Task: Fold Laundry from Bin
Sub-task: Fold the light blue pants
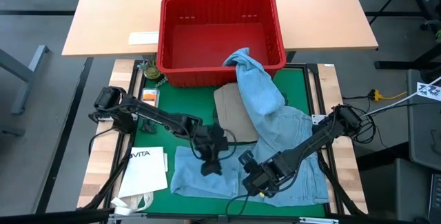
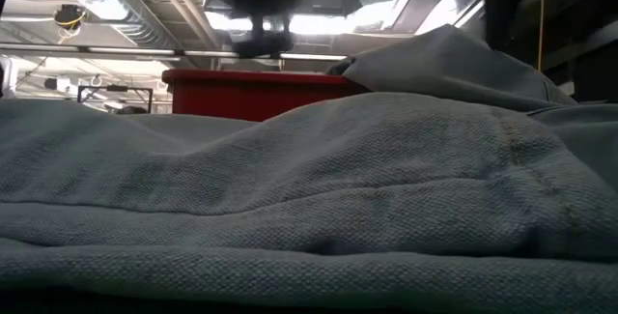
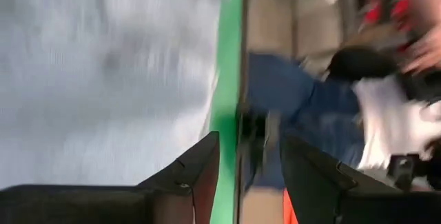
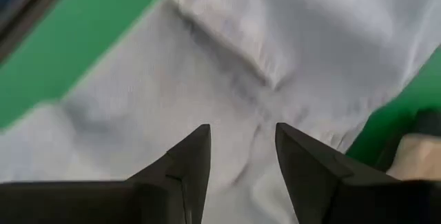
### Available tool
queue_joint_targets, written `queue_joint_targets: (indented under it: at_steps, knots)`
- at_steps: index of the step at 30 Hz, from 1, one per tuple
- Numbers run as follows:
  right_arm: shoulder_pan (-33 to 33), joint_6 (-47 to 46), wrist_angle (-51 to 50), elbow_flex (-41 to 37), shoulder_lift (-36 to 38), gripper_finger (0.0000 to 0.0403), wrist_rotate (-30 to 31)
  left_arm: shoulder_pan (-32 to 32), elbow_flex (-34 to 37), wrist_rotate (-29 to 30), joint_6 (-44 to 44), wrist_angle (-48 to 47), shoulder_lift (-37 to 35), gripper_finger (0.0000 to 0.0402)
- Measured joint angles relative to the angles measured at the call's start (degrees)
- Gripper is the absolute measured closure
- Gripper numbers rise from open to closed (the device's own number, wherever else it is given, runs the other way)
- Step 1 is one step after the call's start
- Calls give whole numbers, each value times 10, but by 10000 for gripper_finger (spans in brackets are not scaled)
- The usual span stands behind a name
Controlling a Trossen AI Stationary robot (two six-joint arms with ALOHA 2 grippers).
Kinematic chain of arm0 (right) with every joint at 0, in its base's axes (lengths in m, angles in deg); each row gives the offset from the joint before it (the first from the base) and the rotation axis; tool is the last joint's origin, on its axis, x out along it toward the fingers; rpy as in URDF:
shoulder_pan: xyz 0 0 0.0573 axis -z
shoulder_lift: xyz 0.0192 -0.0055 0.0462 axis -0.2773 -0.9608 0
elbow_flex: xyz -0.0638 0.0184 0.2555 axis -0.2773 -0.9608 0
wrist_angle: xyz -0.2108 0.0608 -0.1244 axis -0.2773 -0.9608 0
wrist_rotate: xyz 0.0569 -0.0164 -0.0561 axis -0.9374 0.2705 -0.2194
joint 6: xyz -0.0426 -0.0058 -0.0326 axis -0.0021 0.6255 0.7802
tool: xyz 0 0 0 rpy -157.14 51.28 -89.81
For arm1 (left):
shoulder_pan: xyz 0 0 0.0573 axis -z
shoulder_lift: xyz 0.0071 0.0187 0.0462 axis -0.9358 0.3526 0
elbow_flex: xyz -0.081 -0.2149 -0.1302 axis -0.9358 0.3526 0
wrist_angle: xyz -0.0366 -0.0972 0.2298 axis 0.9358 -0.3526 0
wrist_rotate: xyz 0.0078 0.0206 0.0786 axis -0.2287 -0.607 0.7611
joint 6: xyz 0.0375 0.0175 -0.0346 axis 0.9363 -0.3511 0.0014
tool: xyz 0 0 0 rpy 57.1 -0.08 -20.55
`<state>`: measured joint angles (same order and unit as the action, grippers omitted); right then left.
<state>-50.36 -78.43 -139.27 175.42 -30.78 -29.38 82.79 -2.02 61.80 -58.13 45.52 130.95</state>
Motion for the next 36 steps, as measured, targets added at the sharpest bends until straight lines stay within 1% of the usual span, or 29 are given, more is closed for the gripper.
queue_joint_targets:
  at_steps: [4, 6, 9, 11, 15, 18, 22, 25, 27, 36]
  knots:
    - [-10, 35, 50, 0, 0, 237, 17, 43, 0, 3, -3, -102, 0, 260]
    - [-16, 67, 65, 0, -4, 237, 30, 68, 0, 30, -3, -145, 0, 262]
    - [-24, 113, 84, 0, -17, 237, 50, 109, 0, 85, -16, -174, 0, 266]
    - [-25, 135, 98, 0, -27, 237, 49, 139, 0, 121, -34, -183, 0, 269]
    - [-25, 151, 107, 0, -41, 237, 50, 200, 0, 201, -92, -201, 0, 273]
    - [-24, 152, 106, 0, -43, 237, 50, 246, 0, 259, -117, -216, 0, 273]
    - [-25, 163, 108, 0, -43, 237, 57, 304, 0, 348, -125, -231, 11, 273]
    - [-25, 185, 110, 0, -43, 237, 58, 333, 0, 406, -125, -234, 25, 273]
    - [-25, 198, 116, 0, -43, 237, 58, 344, 0, 427, -125, -235, 34, 273]
    - [-25, 256, 127, 0, -54, 237, 58, 358, 0, 444, -139, -236, 48, 273]
